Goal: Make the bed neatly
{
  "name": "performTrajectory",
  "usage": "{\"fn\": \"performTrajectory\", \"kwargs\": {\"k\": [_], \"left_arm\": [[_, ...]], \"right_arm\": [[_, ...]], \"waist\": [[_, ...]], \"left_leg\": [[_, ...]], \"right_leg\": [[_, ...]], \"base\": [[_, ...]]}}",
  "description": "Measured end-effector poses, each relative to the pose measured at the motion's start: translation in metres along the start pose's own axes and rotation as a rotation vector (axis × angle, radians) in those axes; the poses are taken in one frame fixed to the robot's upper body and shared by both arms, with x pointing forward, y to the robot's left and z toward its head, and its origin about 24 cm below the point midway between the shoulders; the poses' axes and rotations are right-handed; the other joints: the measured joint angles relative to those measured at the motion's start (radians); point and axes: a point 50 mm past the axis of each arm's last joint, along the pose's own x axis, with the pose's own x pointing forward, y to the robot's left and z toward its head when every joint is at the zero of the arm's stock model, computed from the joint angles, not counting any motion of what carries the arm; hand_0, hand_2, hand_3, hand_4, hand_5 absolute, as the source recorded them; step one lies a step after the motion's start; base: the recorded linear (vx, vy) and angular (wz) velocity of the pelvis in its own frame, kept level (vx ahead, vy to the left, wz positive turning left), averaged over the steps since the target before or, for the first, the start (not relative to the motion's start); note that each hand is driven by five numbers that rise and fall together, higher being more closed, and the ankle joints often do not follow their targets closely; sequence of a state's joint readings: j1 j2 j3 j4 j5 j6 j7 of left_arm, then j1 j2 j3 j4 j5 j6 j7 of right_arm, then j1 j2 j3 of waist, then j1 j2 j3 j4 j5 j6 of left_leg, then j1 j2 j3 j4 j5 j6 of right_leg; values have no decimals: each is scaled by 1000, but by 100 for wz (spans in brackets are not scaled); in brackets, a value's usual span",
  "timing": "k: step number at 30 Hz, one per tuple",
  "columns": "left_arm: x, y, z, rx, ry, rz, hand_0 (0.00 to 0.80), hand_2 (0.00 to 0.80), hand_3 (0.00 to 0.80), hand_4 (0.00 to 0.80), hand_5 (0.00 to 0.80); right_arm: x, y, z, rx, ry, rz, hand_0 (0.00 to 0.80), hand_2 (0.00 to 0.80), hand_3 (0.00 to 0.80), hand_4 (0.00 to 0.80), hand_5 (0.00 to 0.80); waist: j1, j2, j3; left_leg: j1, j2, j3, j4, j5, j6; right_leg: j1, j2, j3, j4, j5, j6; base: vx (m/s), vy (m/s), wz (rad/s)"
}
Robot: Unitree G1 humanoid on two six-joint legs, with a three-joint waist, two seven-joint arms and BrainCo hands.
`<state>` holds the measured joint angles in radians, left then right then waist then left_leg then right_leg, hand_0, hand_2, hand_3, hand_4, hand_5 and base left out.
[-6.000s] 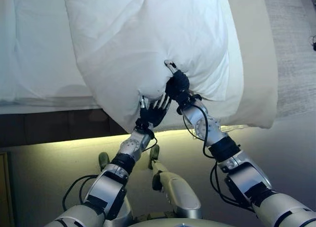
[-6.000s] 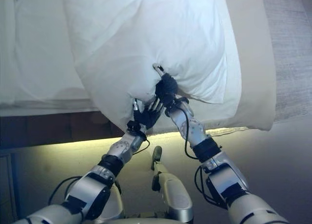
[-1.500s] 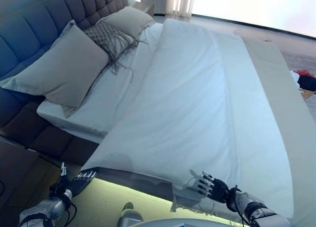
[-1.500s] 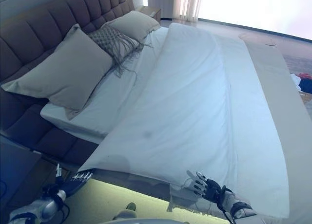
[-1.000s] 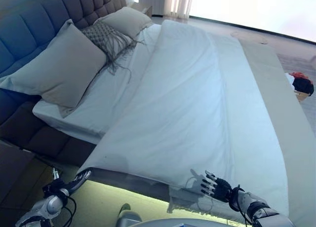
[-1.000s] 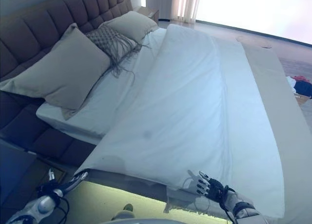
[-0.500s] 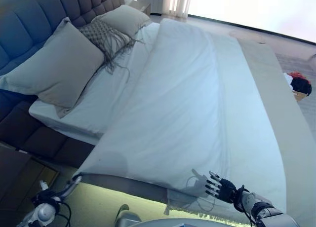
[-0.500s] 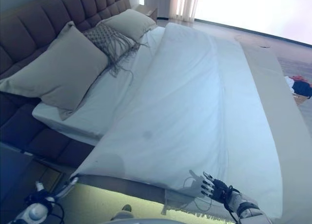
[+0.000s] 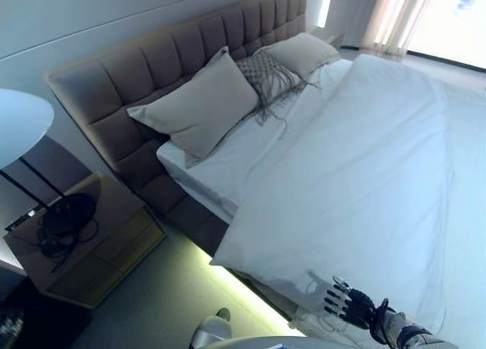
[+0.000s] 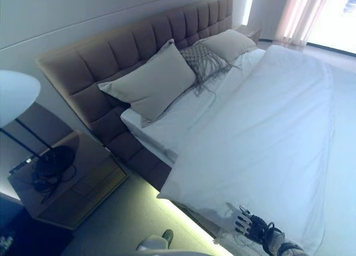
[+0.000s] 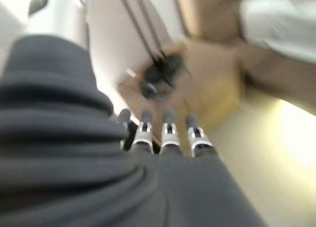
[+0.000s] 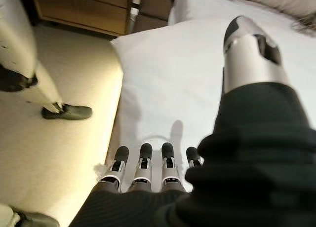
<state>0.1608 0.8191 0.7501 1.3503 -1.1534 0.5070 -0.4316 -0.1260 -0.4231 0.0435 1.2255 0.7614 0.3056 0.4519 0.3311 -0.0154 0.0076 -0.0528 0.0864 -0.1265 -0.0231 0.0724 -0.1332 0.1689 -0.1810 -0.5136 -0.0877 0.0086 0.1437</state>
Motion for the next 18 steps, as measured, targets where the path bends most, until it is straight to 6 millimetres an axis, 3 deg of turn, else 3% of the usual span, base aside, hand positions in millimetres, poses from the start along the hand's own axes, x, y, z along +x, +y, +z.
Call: {"fn": "performTrajectory", "kwargs": {"k": [3,7,13,18], "left_arm": [[5,8,-20,23,51,19,0,0,0,0,0],[13,22,-56,102,109,62,0,0,0,0,0],[19,43,-112,630,255,199,0,0,0,0,0],[22,43,-164,983,350,188,0,0,0,0,0]], "right_arm": [[-1,-2,-2,15,-10,0,0,0,0,0,0],[1,0,-6,25,-6,10,0,0,0,0,0],[2,2,-6,-13,-9,21,0,0,0,0,0],[2,5,-3,-266,-16,18,0,0,0,0,0]], "waist": [[-20,-33,-17],[-57,-30,-17],[-105,-17,-16],[-129,-18,-18]], "left_leg": [[15,3,21,-9,-3,-3],[35,12,53,-25,-1,-2],[67,20,109,-46,5,1],[85,26,147,-63,7,0]], "right_leg": [[-1,-3,16,0,0,0],[-6,-2,45,-2,6,-3],[-21,2,96,1,20,1],[-34,3,130,2,24,0]], "base": [[28,-71,-20],[30,-82,-23],[21,-76,-25],[7,-122,-21]]}}
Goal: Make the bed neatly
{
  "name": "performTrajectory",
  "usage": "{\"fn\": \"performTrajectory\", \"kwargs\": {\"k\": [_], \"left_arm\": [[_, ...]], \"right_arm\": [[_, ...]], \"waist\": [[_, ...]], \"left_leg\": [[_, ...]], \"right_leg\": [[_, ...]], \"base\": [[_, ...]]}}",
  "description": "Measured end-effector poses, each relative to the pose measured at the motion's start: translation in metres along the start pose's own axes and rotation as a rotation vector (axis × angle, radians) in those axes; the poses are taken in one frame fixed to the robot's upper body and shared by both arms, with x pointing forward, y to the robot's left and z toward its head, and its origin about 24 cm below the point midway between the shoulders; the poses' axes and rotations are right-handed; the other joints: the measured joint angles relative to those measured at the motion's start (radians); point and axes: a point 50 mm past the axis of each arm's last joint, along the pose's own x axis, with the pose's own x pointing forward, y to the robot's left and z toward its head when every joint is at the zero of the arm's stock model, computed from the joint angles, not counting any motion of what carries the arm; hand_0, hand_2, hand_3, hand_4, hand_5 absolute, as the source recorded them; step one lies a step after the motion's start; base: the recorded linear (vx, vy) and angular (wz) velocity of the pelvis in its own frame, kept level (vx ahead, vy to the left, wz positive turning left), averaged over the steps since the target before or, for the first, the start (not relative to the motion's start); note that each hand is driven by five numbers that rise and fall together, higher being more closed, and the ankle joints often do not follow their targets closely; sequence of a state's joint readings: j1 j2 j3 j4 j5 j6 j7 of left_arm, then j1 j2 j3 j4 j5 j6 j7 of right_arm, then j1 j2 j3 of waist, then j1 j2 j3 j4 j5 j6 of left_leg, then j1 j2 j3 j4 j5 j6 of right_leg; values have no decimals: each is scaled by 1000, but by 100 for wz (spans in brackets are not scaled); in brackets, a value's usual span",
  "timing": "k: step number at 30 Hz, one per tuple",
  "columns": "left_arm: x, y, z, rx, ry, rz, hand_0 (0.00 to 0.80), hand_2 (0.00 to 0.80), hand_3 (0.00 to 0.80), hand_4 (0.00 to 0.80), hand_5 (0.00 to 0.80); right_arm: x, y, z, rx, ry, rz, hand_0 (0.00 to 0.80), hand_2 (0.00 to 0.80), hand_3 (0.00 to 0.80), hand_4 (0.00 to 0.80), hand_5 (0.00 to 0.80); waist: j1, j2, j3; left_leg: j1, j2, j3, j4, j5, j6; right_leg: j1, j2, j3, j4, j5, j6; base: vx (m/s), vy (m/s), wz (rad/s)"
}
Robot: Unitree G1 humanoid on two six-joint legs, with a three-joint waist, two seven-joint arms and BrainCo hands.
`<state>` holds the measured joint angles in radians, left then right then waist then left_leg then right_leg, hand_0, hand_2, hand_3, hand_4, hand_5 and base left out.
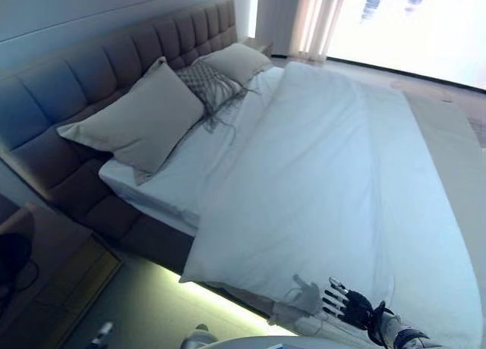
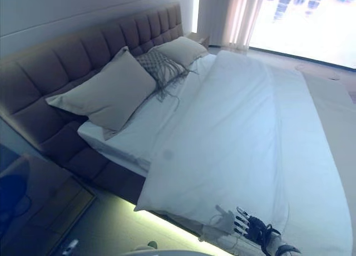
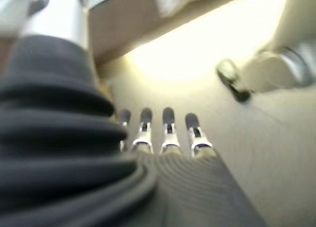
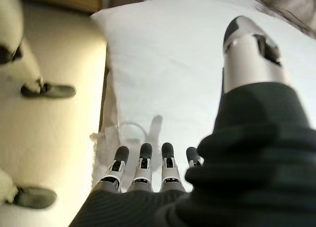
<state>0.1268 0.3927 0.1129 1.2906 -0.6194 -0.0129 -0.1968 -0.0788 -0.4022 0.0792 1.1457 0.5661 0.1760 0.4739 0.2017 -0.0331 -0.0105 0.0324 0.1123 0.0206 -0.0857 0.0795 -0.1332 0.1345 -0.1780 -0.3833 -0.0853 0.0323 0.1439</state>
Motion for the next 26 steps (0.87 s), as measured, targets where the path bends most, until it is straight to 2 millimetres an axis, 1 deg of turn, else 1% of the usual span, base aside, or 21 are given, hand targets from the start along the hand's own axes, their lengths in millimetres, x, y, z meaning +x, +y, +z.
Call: {"fn": "performTrajectory", "kwargs": {"k": [1,3,6,8,11,12,13,15,16,17,18,19,20,22,24,25,26], "left_arm": [[2,-8,-3,49,7,-12,0,0,0,0,0],[4,-23,-8,218,28,-41,0,0,0,0,0],[6,-38,-14,303,48,-84,0,0,0,0,0],[7,-45,-15,332,50,-103,0,0,0,0,0],[7,-50,-17,334,58,-114,0,0,0,0,0],[8,-52,-18,350,64,-121,0,0,0,0,0],[8,-57,-19,382,71,-132,0,0,0,0,0],[9,-65,-22,404,79,-152,0,0,0,0,0],[9,-72,-24,412,81,-164,0,0,0,0,0],[9,-76,-27,417,87,-171,0,0,0,0,0],[9,-79,-29,425,95,-176,0,0,0,0,0],[9,-81,-30,436,98,-178,0,0,0,0,0],[9,-82,-28,448,93,-179,0,0,0,0,0],[11,-91,-23,453,78,-195,0,0,0,0,0],[11,-97,-21,452,72,-208,0,0,0,0,0],[11,-99,-21,455,73,-213,0,0,0,0,0],[11,-100,-22,461,78,-214,0,0,0,0,0]], "right_arm": [[0,0,-2,-52,6,-5,0,0,0,0,0],[1,1,-5,-180,34,-6,0,0,0,0,0],[0,1,-16,-268,81,-4,0,0,0,0,0],[-1,2,-32,-269,109,2,0,0,0,0,0],[4,14,-57,-230,157,27,0,0,0,0,0],[6,19,-66,-186,169,25,0,0,0,0,0],[5,21,-80,-119,184,9,0,0,0,0,0],[6,27,-95,-14,192,-12,0,0,0,0,0],[3,26,-106,69,185,-53,0,0,0,0,0],[4,25,-105,113,166,-76,0,0,0,0,0],[5,25,-101,111,157,-85,0,0,0,0,0],[4,24,-103,107,164,-98,0,0,0,0,0],[6,25,-101,102,156,-104,0,0,0,0,0],[5,21,-100,61,170,-130,0,0,0,0,0],[5,20,-98,11,182,-148,0,0,0,0,0],[7,21,-94,-20,181,-150,0,0,0,0,0],[6,20,-96,-42,195,-154,0,0,0,0,0]], "waist": [[-10,-4,1],[-28,-10,0],[-51,-16,1],[-57,-20,3],[-80,-27,8],[-84,-29,10],[-103,-29,12],[-110,-24,15],[-119,-19,17],[-139,-15,20],[-144,-11,21],[-161,-7,18],[-165,-3,17],[-163,8,19],[-163,17,16],[-162,20,17],[-162,23,18]], "left_leg": [[7,1,7,0,0,0],[9,4,14,-1,-1,-1],[11,6,33,-1,-1,-1],[13,7,39,-2,-2,-2],[15,11,56,-2,-3,-3],[16,11,60,-2,-3,-2],[21,11,65,-2,-3,-2],[30,13,83,-6,-8,-2],[34,13,93,-6,-12,-1],[38,14,103,-6,-12,-1],[45,16,115,-7,-16,0],[48,20,122,-7,-19,2],[50,23,127,-7,-19,1],[61,26,139,-6,-20,-1],[62,25,140,-5,-20,-1],[62,26,140,-3,-19,-2],[62,26,140,-2,-18,-5]], "right_leg": [[1,0,6,0,0,0],[0,2,12,0,0,0],[-6,2,23,0,1,0],[-8,4,30,0,1,-1],[-17,6,45,0,5,-4],[-18,6,49,0,6,-4],[-18,5,55,-1,6,-4],[-21,3,71,-3,7,-4],[-26,2,76,-3,8,-7],[-28,0,76,-4,13,-7],[-30,-1,78,-4,17,-8],[-34,0,79,-4,19,-8],[-35,2,80,-4,22,-10],[-34,6,96,-4,27,-7],[-34,7,100,-5,29,-8],[-34,7,100,-5,30,-8],[-34,8,101,-4,31,-9]], "base": [[-7,-146,-15],[-11,-126,-12],[-3,-113,-9],[7,-98,-10],[13,-63,-15],[19,-25,-14],[20,-7,-14],[17,6,-25],[14,17,-33],[18,25,-36],[26,20,-35],[36,24,-31],[32,17,-23],[20,7,-18],[4,-1,-5],[0,0,0],[0,0,0]]}}
